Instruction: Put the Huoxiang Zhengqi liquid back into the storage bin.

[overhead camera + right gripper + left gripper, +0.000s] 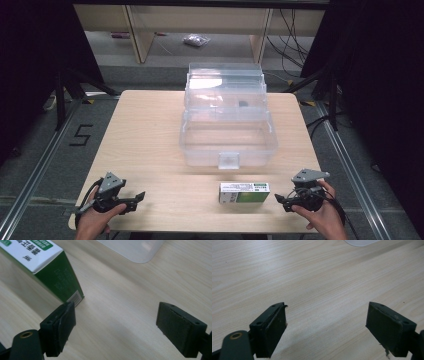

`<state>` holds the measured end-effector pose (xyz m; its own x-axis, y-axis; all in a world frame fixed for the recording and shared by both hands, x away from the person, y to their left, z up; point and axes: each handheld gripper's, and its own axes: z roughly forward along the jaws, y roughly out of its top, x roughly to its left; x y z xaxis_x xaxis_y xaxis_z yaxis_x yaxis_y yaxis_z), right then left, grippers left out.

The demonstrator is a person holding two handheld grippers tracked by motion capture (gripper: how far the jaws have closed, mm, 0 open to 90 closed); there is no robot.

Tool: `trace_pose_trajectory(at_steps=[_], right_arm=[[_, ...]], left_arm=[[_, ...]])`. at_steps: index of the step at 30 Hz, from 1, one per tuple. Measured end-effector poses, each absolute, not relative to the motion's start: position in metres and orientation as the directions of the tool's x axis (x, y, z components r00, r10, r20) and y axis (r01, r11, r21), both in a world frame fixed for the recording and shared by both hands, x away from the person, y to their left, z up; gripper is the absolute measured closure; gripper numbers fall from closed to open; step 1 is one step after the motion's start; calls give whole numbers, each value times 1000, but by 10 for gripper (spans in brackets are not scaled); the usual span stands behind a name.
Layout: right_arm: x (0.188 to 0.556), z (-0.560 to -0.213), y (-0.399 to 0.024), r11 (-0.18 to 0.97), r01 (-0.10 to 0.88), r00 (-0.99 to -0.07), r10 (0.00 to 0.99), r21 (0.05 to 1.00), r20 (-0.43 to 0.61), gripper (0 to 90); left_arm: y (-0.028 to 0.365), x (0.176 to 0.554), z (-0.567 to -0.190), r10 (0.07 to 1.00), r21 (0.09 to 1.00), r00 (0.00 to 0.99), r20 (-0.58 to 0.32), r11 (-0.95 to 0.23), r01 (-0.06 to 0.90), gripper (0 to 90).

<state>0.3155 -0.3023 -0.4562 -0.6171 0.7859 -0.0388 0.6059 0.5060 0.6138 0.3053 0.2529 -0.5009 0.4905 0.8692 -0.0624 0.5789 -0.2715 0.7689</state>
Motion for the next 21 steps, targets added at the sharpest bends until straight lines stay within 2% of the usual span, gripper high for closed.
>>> trace_pose_trajectory(at_steps=[3, 4, 7, 8, 12, 15, 21], right_arm=[[313, -453, -301, 490, 629, -604, 797, 603, -17, 168], [314, -453, -301, 520, 603, -631, 775, 605, -37, 168], [311, -451, -299, 524, 604, -631, 775, 601, -42, 169], [308, -450, -297, 512, 623, -625, 781, 592, -18, 169], [309, -446, -297, 565, 564, -673, 737, 603, -62, 168], [303, -444, -291, 553, 581, -669, 743, 597, -37, 168], [307, -437, -281, 614, 542, -721, 690, 574, -58, 169]], left_arm=[[253, 305, -501, 867, 768, 493, -67, -271, 581, 157], [253, 305, -501, 869, 769, 492, -59, -275, 578, 158], [253, 305, -501, 869, 770, 491, -67, -268, 579, 158], [253, 305, -501, 869, 772, 489, -70, -264, 578, 157], [253, 305, -501, 870, 771, 489, -65, -268, 578, 157], [253, 305, -501, 870, 772, 488, -67, -265, 578, 158], [255, 305, -499, 863, 755, 502, -49, -296, 584, 158]])
